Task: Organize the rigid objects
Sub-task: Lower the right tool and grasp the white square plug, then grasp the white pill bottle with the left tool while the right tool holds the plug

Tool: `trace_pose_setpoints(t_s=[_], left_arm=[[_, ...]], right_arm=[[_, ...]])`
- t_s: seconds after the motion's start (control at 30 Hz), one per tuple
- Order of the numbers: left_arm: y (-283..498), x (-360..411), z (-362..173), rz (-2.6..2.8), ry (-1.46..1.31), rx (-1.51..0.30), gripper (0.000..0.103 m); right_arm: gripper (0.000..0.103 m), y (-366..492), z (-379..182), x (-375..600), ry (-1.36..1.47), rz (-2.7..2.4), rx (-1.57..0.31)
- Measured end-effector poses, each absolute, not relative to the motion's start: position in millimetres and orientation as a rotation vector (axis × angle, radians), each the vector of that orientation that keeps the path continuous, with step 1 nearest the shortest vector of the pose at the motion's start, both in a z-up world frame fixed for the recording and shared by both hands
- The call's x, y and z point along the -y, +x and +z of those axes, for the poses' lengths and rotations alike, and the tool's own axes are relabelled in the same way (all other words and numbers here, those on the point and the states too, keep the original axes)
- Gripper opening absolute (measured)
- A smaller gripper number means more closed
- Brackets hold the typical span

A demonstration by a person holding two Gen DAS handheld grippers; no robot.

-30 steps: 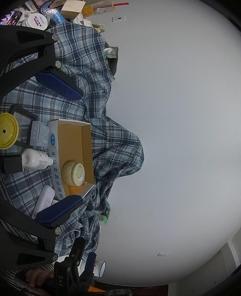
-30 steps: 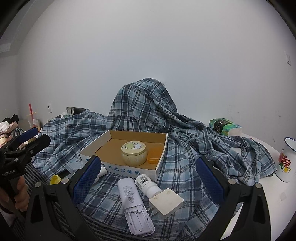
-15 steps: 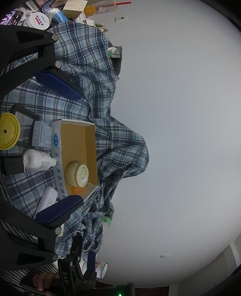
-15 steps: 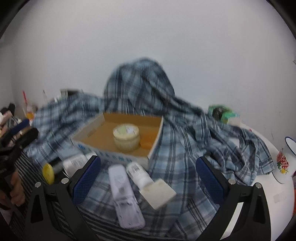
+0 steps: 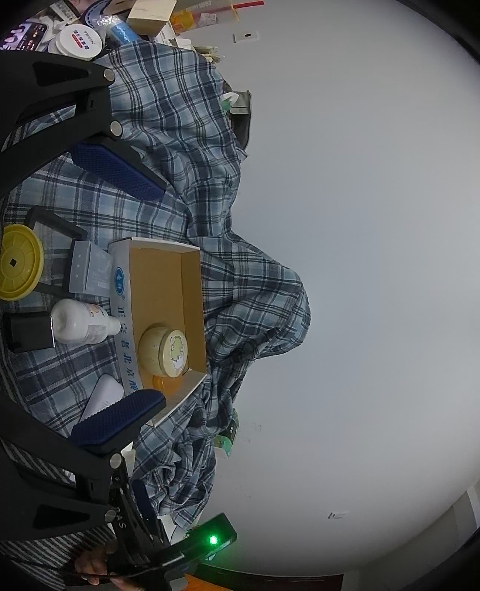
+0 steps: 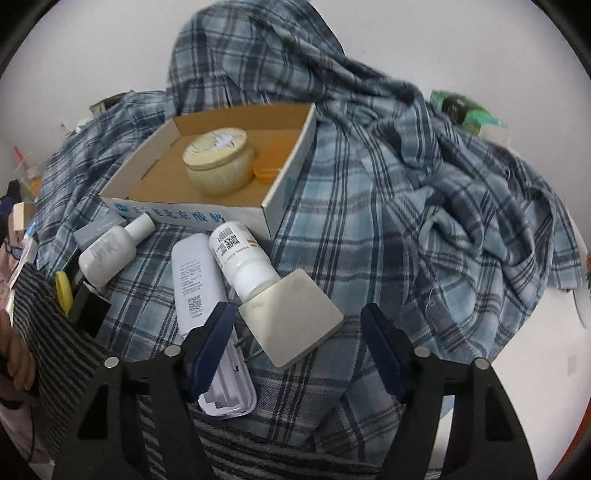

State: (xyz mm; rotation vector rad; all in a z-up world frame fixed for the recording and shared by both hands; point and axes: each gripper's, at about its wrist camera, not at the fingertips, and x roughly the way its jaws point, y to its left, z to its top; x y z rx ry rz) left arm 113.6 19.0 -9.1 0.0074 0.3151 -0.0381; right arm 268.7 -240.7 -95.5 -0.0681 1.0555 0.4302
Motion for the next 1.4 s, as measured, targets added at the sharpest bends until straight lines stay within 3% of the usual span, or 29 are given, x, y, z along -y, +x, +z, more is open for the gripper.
trace_pose_setpoints(t_s=[0.47,0.8,0.97,1.07,1.4], left_arm=[[112,-22,-10,-0.036,0.009,-0.308,0.103],[112,-22,-10,-0.035,0.009,-0.307,0.103],[112,-23,-11,-0.035,0.009,-0.308,0.103],[112,-23,-11,-0.035,0.009,-0.313,0.103],[122,-16,-10,-0.080,0.032,-0.390,0.103]], right_arm=[[0.059,285,-107,214,-0.131,0.323,-1.103],[0.058,260,-104,227,-0.171,0.340,-1.130],[0.058,260,-100,226,-0.160,0.340,-1.086],[0.044,268,-107,219,-0.173,0.338,-1.094],[0.044,261,-79,235,-0.102,0.348,-0.917]])
